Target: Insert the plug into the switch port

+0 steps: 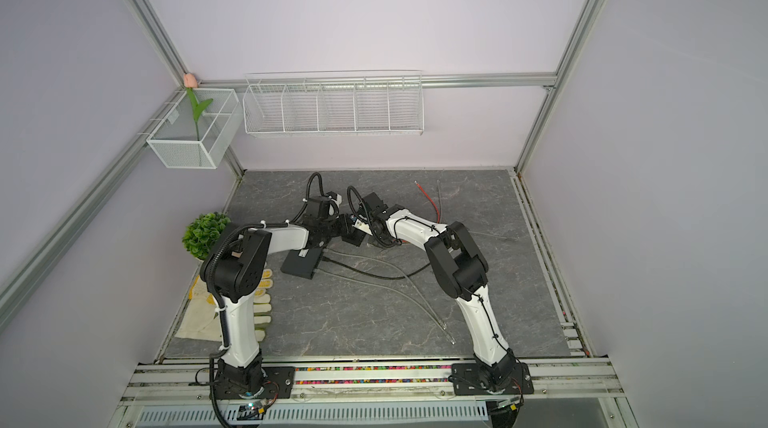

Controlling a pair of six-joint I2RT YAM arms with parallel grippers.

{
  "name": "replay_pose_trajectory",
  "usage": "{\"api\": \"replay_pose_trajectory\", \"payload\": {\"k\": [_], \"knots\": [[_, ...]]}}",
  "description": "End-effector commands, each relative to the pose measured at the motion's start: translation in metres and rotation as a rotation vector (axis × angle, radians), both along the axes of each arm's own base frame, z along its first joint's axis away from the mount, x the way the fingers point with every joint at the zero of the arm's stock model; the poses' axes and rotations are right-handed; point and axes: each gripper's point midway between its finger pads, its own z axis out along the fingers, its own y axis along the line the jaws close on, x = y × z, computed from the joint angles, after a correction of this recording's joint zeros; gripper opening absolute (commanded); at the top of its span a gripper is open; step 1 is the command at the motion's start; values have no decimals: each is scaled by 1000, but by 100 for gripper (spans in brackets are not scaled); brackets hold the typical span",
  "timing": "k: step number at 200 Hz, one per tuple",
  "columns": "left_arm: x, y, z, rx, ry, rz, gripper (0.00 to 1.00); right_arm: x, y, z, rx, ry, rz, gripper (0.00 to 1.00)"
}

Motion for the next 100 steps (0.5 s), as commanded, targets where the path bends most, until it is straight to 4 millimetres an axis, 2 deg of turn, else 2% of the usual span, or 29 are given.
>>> {"api": "replay_pose_trajectory", "payload": {"k": [1,75,100], "knots": [[-35,-39,-8,-29,51,-136,42,-9,70,30,177,-94,164,7],[-35,-44,-10,-28,58,-161,42,-34,89,21,187,-54,289,7],[-37,-46,-13,-19,64,-175,41,-37,92,16,175,-54,302,7]]}}
